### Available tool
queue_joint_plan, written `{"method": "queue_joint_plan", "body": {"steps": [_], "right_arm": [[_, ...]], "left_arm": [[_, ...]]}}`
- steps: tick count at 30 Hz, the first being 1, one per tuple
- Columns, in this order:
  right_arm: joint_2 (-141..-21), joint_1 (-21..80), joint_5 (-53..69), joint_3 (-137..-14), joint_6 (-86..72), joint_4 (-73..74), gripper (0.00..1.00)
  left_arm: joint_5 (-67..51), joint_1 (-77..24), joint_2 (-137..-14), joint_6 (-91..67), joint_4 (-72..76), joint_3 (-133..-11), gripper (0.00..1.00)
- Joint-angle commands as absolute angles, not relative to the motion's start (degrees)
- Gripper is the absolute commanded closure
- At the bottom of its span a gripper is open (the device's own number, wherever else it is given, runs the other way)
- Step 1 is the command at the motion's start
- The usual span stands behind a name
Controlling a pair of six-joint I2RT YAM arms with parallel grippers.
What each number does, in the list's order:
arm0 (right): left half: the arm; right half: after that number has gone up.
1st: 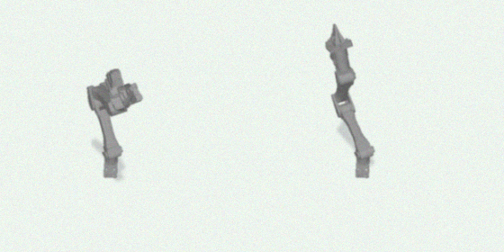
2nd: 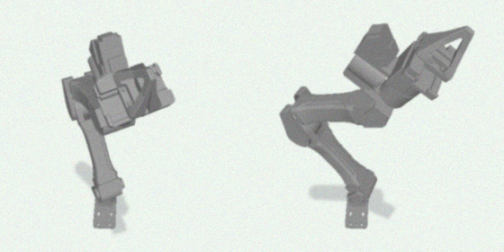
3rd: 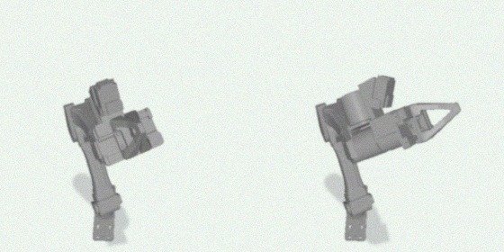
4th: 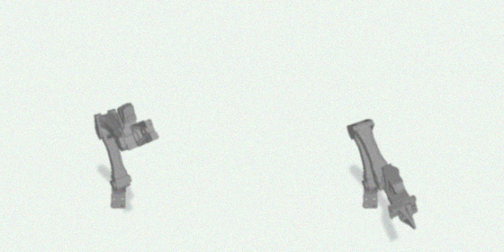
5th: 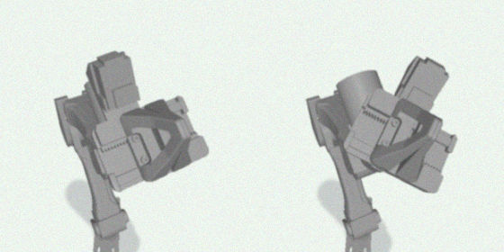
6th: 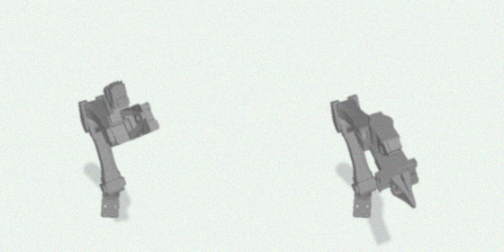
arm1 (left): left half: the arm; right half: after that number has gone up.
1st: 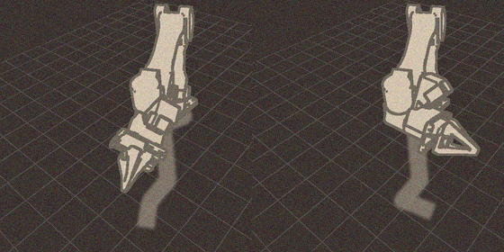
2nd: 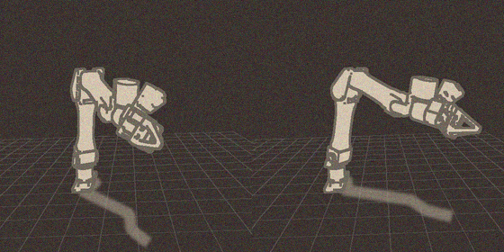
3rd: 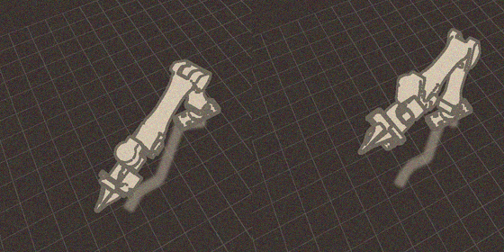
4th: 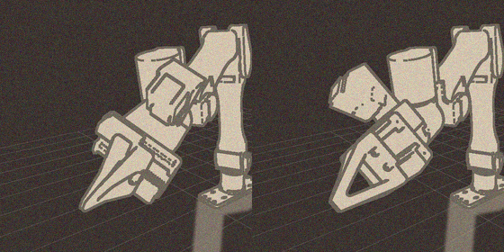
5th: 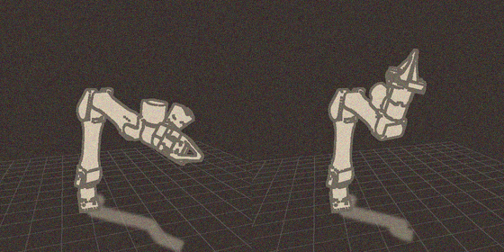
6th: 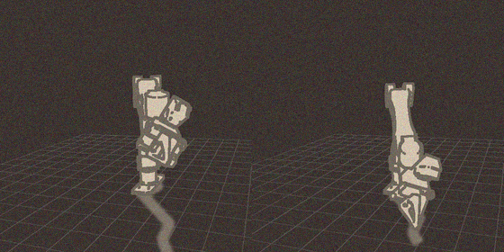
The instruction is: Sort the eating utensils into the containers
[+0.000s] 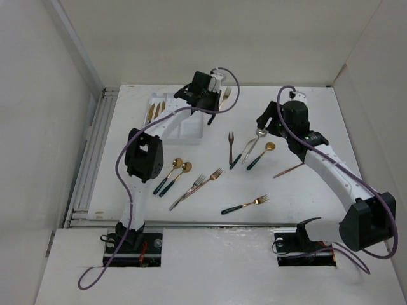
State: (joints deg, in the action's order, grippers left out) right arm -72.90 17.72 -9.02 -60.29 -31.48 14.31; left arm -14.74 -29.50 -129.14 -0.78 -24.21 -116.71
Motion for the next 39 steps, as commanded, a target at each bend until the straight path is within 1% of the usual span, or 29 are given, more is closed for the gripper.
{"method": "queue_joint_plan", "body": {"steps": [1,4,9,12,16,20,24,29,30,31,33,34,35,39], "right_arm": [[-76.11,18.02,-5.81,-62.23,-30.41,8.88,0.23],[-79.17,18.54,-3.79,-63.98,-31.03,8.26,0.25],[-82.96,19.77,-3.25,-66.0,-31.03,7.74,0.26],[-85.34,20.3,-2.73,-67.23,-31.03,7.73,0.26],[-87.36,20.3,-1.58,-69.25,-31.64,7.73,0.26],[-88.07,20.83,-0.97,-69.96,-31.64,7.73,0.26],[-88.68,20.83,-0.97,-69.96,-32.17,8.96,0.26],[-87.55,21.36,-2.64,-70.49,-32.17,11.86,0.26],[-87.54,21.36,-3.42,-70.49,-32.17,11.87,0.26],[-86.84,21.36,-4.12,-70.49,-32.17,12.65,0.26],[-86.22,21.88,-5.61,-71.01,-31.47,14.14,0.24],[-86.22,21.88,-6.15,-71.02,-31.46,14.76,0.24],[-85.52,21.88,-6.15,-71.02,-30.94,15.37,0.23],[-83.33,21.88,-7.03,-69.7,-30.94,16.08,0.23]], "left_arm": [[-9.94,-26.2,-117.97,-1.93,-20.92,-119.72,1.0],[-8.88,-22.6,-116.2,-1.93,-21.53,-115.68,1.0],[-3.26,-16.54,-113.38,-2.02,-21.53,-107.16,1.0],[-3.86,-13.29,-113.91,-2.02,-21.53,-105.39,1.0],[-5.71,-12.13,-114.52,-1.5,-22.15,-101.35,1.0],[-6.94,-12.13,-115.05,-0.35,-20.31,-99.76,1.0],[-7.55,-11.52,-118.12,-1.93,-20.3,-99.76,1.0],[-9.93,-10.46,-123.91,-4.12,-20.83,-103.88,1.0],[-9.93,-10.46,-123.93,-4.13,-20.83,-103.89,0.98],[-9.93,-9.94,-124.45,-4.13,-20.22,-104.41,0.91],[-11.5,-9.93,-124.45,-4.13,-20.21,-104.41,0.71],[-11.51,-9.93,-124.45,-4.13,-20.21,-105.11,0.56],[-12.04,-9.93,-123.93,-4.13,-20.21,-105.12,0.53],[-10.2,-11.25,-120.06,-0.71,-20.83,-106.52,0.52]]}}
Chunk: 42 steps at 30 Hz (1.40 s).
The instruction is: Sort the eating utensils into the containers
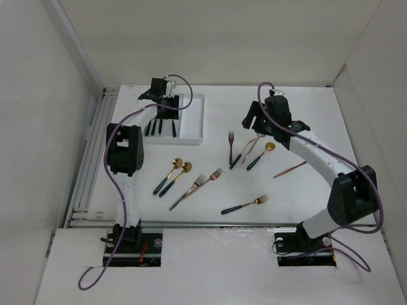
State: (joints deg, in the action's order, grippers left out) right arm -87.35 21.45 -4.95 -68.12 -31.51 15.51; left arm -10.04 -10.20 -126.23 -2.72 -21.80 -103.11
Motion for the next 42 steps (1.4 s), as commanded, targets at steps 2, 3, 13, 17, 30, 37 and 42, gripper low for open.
{"method": "queue_joint_plan", "body": {"steps": [2,3,13,17,30,37,42], "right_arm": [[-82.54,21.88,-7.03,-67.69,-30.94,15.29,0.22],[-81.75,21.88,-7.03,-66.89,-30.94,14.42,0.22],[-77.0,16.36,-11.24,-56.96,-39.1,16.96,0.26],[-74.19,10.03,-14.58,-54.24,-41.48,23.62,0.29],[-82.26,0.26,-13.62,-49.31,-43.69,29.0,0.29],[-86.04,-0.26,-13.62,-48.08,-43.68,30.23,0.28],[-90.25,-1.49,-10.82,-47.55,-42.99,29.71,0.31]], "left_arm": [[-8.96,-12.48,-115.86,1.31,-21.36,-104.7,0.52],[-8.44,-13.18,-114.27,2.01,-22.05,-103.55,0.52],[-10.28,-15.64,-94.23,9.92,-27.95,-76.22,0.57],[-10.9,-16.26,-90.97,14.32,-30.75,-70.24,0.57],[-12.92,-18.63,-81.91,14.59,-27.69,-62.84,0.57],[-12.39,-18.63,-81.3,14.06,-27.69,-65.57,0.57],[-12.39,-18.63,-80.78,14.06,-27.69,-65.57,0.57]]}}
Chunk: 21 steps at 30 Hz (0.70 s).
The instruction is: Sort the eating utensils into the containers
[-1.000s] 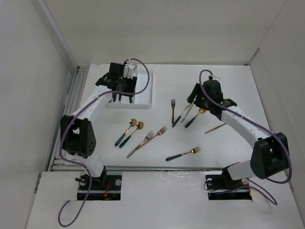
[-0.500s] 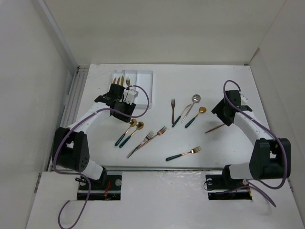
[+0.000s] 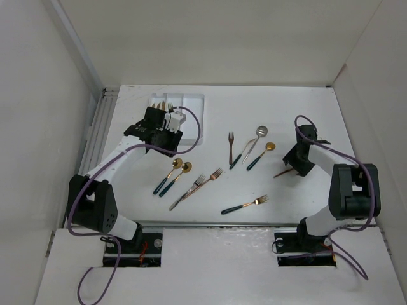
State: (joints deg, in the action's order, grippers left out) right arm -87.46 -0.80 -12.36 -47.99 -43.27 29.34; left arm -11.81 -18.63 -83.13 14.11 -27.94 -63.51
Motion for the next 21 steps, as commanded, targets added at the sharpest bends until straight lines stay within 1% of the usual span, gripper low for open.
{"method": "queue_joint_plan", "body": {"steps": [1,2,3,4,5,6,7,8,10,11,12,17,20,21], "right_arm": [[-91.22,-2.02,-10.81,-48.42,-42.46,29.71,0.37],[-92.1,-2.02,-10.81,-49.04,-41.84,30.4,0.41],[-93.41,-2.02,-10.81,-49.83,-40.62,30.41,0.47],[-93.95,-2.02,-10.81,-49.83,-40.61,31.11,0.49],[-94.48,-2.02,-10.81,-50.44,-39.91,31.11,0.49],[-95.0,-2.02,-10.81,-51.23,-39.9,31.72,0.54],[-96.05,-2.02,-10.81,-51.24,-39.29,32.34,0.6],[-96.59,-2.02,-10.2,-51.24,-38.68,32.34,0.71],[-97.37,-2.02,-10.2,-51.24,-38.15,32.34,0.8],[-97.99,-2.02,-10.2,-51.24,-38.14,32.34,0.92],[-98.0,-2.02,-10.2,-51.24,-38.14,32.34,0.99],[-97.48,-2.02,-9.67,-51.24,-36.49,30.59,1.0],[-94.58,-2.02,-9.05,-51.24,-34.37,29.19,1.0],[-91.7,-2.02,-8.36,-50.72,-33.84,28.14,1.0]], "left_arm": [[-12.39,-18.63,-80.77,14.06,-27.69,-65.57,0.57],[-12.39,-18.63,-80.77,14.06,-27.69,-65.57,0.57],[-12.39,-18.63,-80.77,14.06,-27.69,-65.57,0.57],[-12.39,-18.63,-80.77,14.06,-27.69,-65.57,0.57],[-12.39,-18.63,-80.25,14.06,-27.69,-66.09,0.57],[-12.39,-18.63,-80.24,14.06,-27.69,-66.09,0.57],[-12.39,-18.63,-80.24,14.06,-27.69,-66.09,0.57],[-12.39,-18.63,-80.24,14.06,-27.69,-66.09,0.57],[-12.39,-18.63,-80.24,14.06,-27.69,-66.09,0.57],[-12.39,-18.63,-80.24,14.06,-27.69,-66.62,0.57],[-12.39,-18.63,-80.24,14.06,-27.69,-66.62,0.57],[-12.39,-18.63,-79.72,14.06,-27.69,-66.62,0.57],[-12.39,-18.63,-79.72,14.06,-27.69,-66.62,0.57],[-12.39,-18.63,-79.72,14.06,-27.69,-66.62,0.57]]}}
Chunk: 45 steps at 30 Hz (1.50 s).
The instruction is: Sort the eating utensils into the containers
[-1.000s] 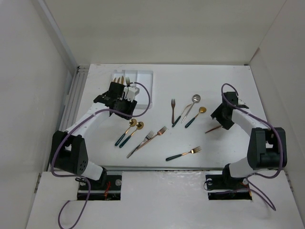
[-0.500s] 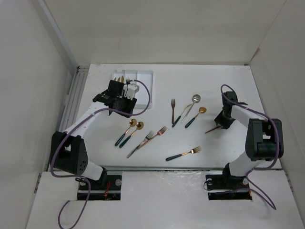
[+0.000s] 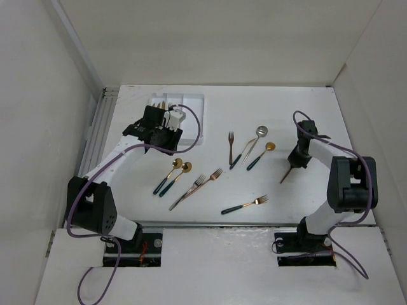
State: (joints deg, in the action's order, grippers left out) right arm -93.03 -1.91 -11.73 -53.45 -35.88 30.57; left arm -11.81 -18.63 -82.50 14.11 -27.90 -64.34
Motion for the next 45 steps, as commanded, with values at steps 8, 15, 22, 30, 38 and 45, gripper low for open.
{"method": "queue_joint_plan", "body": {"steps": [8,15,22,30,38,45], "right_arm": [[-79.45,-2.02,-4.39,-47.29,-33.22,21.97,1.0],[-76.74,-2.02,-1.16,-47.81,-32.61,21.97,1.0],[-67.5,7.26,-1.49,-56.94,-35.59,19.07,1.0],[-70.83,22.13,-3.86,-67.4,-41.56,13.89,1.0],[-75.05,30.4,-5.8,-73.04,-43.24,12.22,1.0],[-75.06,33.3,-6.94,-74.36,-44.47,11.08,1.0]], "left_arm": [[-12.92,-18.63,-80.85,14.06,-28.74,-68.29,0.57],[-16.33,-18.63,-81.39,14.59,-29.96,-70.04,0.57],[-38.96,-19.33,-84.98,20.29,-34.88,-80.58,0.45],[-55.01,-26.8,-93.69,16.71,-31.57,-97.2,0.23],[-57.66,-30.59,-96.33,7.74,-22.07,-97.82,0.14],[-53.09,-31.2,-97.47,6.68,-20.83,-94.93,0.16]]}}
